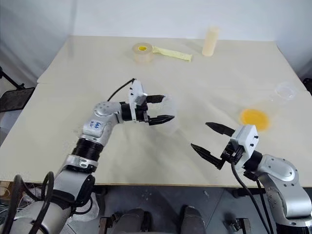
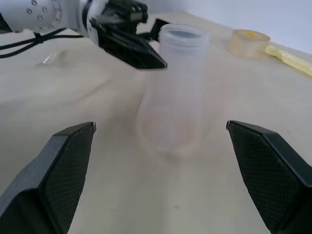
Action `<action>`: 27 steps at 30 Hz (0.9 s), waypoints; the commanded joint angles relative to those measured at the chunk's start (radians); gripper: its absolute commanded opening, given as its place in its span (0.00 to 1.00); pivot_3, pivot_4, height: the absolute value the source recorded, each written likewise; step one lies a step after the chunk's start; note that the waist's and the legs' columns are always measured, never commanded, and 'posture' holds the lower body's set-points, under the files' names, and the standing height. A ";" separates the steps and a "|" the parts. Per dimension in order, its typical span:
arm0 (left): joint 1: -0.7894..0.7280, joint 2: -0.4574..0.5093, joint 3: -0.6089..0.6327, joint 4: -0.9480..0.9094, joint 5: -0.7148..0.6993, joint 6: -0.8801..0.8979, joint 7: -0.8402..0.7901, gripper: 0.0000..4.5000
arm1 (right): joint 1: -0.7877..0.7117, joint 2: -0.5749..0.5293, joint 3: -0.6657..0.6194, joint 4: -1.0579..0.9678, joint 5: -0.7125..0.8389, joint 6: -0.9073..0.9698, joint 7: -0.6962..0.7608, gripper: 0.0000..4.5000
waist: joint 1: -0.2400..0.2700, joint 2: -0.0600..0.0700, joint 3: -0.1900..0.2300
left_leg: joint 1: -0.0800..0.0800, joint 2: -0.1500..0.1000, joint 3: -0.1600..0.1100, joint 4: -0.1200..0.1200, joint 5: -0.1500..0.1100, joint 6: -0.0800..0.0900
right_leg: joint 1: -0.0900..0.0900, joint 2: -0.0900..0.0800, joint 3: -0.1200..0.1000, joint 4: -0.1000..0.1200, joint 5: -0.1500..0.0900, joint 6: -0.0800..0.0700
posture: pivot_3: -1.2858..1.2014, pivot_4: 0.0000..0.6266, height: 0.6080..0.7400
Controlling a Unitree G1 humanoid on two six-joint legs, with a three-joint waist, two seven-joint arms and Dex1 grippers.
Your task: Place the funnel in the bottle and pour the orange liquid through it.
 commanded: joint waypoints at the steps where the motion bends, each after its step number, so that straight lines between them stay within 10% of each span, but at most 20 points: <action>1: 0.013 0.053 0.025 -0.107 -0.027 0.062 -0.010 1.00 | -0.011 -0.007 -0.009 0.008 0.000 -0.021 0.014 1.00 | 0.000 0.000 0.000 | 0.000 0.000 0.000 0.000 0.000 0.000 | 0.000 0.000 0.000 0.000 0.000 0.000 | 0.52 0.24 1.00; 17: 0.414 0.458 0.381 -0.532 -0.068 0.253 0.134 1.00 | -0.108 -0.033 0.021 0.138 -0.010 -0.020 0.131 1.00 | -0.009 0.000 0.000 | 0.002 0.001 -0.004 -0.001 0.000 0.000 | 0.000 0.000 0.002 0.002 0.000 0.000 | 0.52 0.24 1.00; 27: 0.960 0.440 0.767 -0.774 -0.035 0.180 0.268 1.00 | -0.210 -0.024 0.082 0.247 -0.023 -0.025 0.201 1.00 | -0.002 0.000 0.000 | 0.002 0.007 -0.004 -0.001 0.000 -0.001 | 0.000 0.000 0.003 0.001 0.000 0.000 | 0.52 0.24 1.00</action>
